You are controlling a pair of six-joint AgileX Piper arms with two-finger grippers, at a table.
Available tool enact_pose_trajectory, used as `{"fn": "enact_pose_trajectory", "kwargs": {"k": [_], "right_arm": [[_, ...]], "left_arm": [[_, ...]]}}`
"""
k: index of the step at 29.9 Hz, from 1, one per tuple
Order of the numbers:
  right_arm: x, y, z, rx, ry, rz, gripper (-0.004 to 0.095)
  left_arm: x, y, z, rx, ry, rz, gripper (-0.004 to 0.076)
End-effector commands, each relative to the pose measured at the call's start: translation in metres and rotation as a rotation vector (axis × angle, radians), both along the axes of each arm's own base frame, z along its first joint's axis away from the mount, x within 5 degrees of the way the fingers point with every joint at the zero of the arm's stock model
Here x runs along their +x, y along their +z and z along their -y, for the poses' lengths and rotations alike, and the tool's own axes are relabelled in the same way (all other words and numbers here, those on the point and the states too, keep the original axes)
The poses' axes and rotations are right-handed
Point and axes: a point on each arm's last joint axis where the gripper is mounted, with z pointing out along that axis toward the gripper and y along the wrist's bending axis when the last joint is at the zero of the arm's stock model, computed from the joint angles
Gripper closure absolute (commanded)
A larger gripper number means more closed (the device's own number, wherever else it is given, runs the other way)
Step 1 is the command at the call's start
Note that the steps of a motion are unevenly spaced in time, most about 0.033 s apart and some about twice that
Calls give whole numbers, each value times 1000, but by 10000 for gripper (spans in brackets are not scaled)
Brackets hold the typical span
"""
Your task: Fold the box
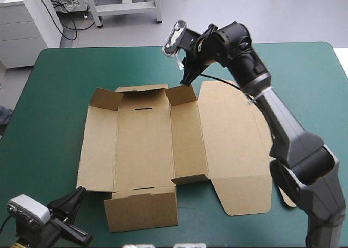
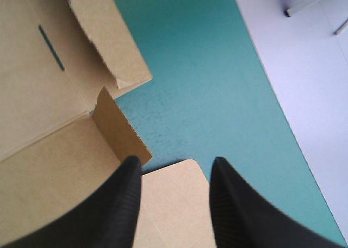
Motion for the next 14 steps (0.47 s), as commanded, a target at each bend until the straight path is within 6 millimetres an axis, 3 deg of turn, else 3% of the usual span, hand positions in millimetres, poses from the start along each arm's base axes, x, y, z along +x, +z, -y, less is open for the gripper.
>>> {"fn": "enact_pose_trajectory", "kwargs": {"k": [1, 3, 6, 14], "right_arm": [[-52, 73, 37, 205, -86, 134, 821], [-75, 87, 51, 252, -111, 136, 922], [-108, 97, 71, 285, -132, 127, 924], [-202, 79, 128, 358, -168, 87, 923]], "left_arm": [[2, 13, 0, -51, 14, 68, 731], [2, 13, 0, -51, 14, 68, 731], [2, 13, 0, -51, 14, 68, 731], [2, 13, 0, -50, 15, 68, 731]]}}
